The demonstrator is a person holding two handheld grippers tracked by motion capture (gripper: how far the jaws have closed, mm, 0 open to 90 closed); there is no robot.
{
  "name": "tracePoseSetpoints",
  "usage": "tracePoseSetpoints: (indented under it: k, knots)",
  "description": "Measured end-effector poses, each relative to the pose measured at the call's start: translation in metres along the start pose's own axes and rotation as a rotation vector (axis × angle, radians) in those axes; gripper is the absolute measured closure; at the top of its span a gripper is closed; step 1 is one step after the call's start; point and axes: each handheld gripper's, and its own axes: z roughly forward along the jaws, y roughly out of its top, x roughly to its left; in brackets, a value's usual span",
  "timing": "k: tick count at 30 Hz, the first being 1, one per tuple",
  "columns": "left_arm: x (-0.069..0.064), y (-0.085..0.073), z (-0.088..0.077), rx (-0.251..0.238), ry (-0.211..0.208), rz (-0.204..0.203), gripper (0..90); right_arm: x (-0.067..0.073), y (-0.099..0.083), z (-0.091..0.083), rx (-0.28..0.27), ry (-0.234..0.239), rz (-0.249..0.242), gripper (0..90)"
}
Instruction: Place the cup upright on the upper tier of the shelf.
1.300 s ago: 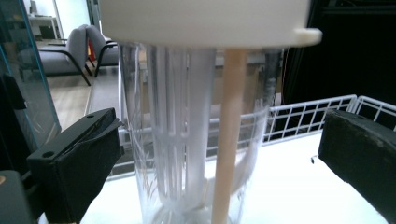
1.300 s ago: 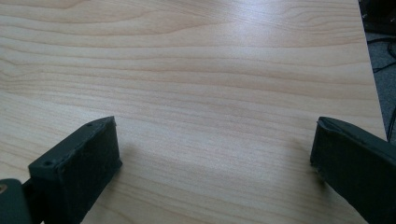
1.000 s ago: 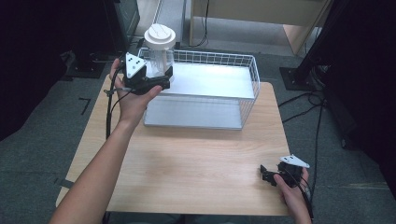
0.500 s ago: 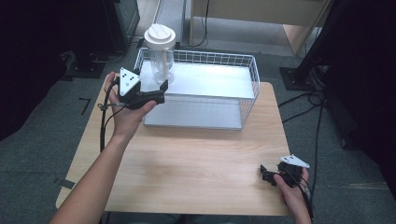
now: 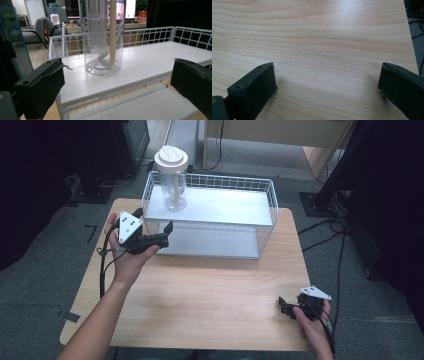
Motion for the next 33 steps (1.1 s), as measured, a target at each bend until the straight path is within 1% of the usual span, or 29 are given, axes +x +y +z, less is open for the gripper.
tracePoseSetpoints:
  k: [5,6,7,13,19,21,25,27,33]
  knots:
    - [0.002,-0.016,-0.013,0.001,-0.004,-0.006,0.0,0.000,0.000,0.000,0.002,0.001,-0.001,1.1]
    - [0.004,-0.021,-0.018,0.003,0.000,-0.005,0.0,0.000,0.000,0.000,0.002,0.001,-0.001,1.1]
    - [0.004,-0.021,-0.018,0.003,0.000,-0.005,0.0,0.000,0.000,0.000,0.002,0.000,-0.001,1.1]
    - [0.009,-0.043,-0.032,0.026,0.004,-0.027,0.0,0.000,0.000,0.000,0.001,0.001,0.000,1.1]
    - [0.016,-0.068,-0.046,0.043,0.023,-0.064,0.0,0.000,0.000,0.000,0.001,0.000,0.000,1.1]
    - [0.018,-0.075,-0.051,0.052,0.027,-0.072,0.0,0.000,0.000,0.000,0.001,0.001,0.000,1.1]
    - [0.022,-0.090,-0.059,0.088,0.035,-0.073,0.0,0.000,0.000,0.000,0.001,0.000,0.000,1.1]
    - [0.025,-0.097,-0.063,0.102,0.040,-0.080,0.0,0.000,0.000,0.000,0.001,0.000,0.000,1.1]
    - [0.034,-0.116,-0.077,0.138,0.071,-0.090,0.0,0.000,0.000,0.000,0.000,0.000,0.002,1.1]
